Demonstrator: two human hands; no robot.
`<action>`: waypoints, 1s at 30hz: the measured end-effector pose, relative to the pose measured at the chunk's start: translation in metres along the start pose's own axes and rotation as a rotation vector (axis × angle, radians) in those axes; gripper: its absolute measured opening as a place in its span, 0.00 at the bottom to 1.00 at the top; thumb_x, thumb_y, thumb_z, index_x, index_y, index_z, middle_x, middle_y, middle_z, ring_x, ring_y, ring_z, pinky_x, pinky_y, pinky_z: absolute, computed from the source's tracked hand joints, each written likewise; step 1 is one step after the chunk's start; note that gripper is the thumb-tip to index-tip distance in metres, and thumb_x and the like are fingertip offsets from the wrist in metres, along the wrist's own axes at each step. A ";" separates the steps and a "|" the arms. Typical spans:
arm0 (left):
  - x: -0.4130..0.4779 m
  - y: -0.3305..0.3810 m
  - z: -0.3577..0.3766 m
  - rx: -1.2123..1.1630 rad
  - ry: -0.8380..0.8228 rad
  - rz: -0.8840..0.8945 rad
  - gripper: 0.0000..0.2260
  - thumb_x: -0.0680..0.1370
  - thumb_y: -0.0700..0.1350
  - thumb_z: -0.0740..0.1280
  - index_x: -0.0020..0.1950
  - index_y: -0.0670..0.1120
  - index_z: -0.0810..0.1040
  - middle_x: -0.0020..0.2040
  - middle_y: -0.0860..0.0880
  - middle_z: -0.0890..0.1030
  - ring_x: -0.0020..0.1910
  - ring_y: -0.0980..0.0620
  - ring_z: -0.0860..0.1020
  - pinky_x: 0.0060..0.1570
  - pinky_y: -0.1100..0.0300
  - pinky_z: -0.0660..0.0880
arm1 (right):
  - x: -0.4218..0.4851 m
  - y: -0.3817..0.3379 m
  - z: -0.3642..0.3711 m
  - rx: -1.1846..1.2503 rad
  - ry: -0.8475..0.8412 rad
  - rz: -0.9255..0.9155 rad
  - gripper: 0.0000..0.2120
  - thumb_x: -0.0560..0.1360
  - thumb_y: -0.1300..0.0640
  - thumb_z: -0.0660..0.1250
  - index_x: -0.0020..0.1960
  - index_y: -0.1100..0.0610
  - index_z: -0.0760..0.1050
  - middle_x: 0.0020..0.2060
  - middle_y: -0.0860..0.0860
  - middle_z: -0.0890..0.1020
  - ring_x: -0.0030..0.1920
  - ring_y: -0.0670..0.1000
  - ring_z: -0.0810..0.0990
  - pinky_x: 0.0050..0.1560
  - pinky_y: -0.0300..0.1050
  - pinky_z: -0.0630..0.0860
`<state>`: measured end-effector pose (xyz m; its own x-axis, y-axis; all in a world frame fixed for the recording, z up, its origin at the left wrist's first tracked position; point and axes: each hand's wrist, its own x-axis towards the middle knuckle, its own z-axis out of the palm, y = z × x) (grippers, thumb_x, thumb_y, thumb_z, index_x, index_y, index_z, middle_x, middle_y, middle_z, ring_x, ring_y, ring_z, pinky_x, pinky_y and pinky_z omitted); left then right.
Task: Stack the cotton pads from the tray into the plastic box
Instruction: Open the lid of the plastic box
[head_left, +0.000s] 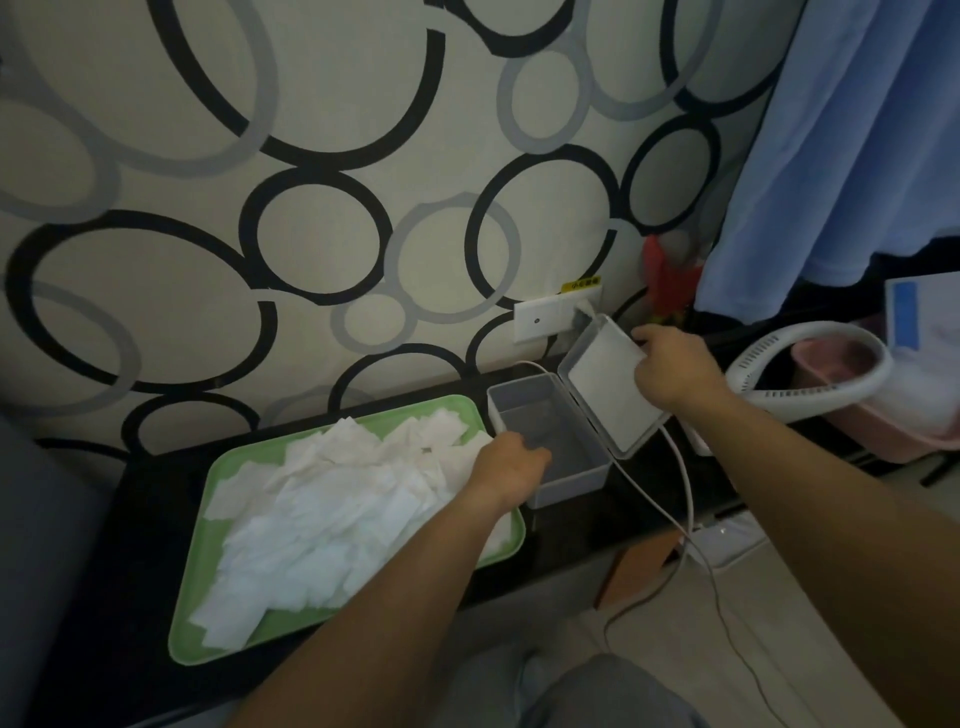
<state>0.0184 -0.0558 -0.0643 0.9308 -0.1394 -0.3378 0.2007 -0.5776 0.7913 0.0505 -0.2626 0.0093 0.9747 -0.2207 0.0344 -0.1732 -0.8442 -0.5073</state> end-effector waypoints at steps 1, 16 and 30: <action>0.000 0.000 0.000 -0.006 -0.003 -0.002 0.16 0.75 0.49 0.64 0.57 0.41 0.80 0.55 0.42 0.82 0.55 0.42 0.79 0.59 0.49 0.76 | -0.001 0.000 0.002 -0.108 -0.004 -0.011 0.18 0.75 0.65 0.61 0.65 0.62 0.75 0.58 0.59 0.79 0.58 0.61 0.77 0.57 0.54 0.76; -0.040 -0.025 -0.091 -0.108 0.211 0.139 0.11 0.78 0.42 0.66 0.58 0.47 0.83 0.56 0.50 0.83 0.59 0.50 0.80 0.65 0.47 0.75 | -0.069 -0.113 0.076 0.325 -0.121 -0.184 0.11 0.76 0.57 0.66 0.57 0.53 0.82 0.54 0.51 0.84 0.55 0.52 0.81 0.59 0.51 0.78; -0.072 -0.120 -0.174 0.177 0.559 0.172 0.08 0.75 0.43 0.73 0.48 0.57 0.83 0.47 0.60 0.83 0.37 0.60 0.75 0.46 0.62 0.76 | -0.070 -0.156 0.156 0.312 -0.249 -0.301 0.04 0.76 0.60 0.70 0.48 0.53 0.83 0.42 0.46 0.83 0.46 0.47 0.81 0.41 0.29 0.72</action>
<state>-0.0193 0.1637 -0.0463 0.9745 0.1727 0.1436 0.0241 -0.7161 0.6976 0.0314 -0.0393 -0.0487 0.9857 0.1653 0.0316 0.1340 -0.6576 -0.7414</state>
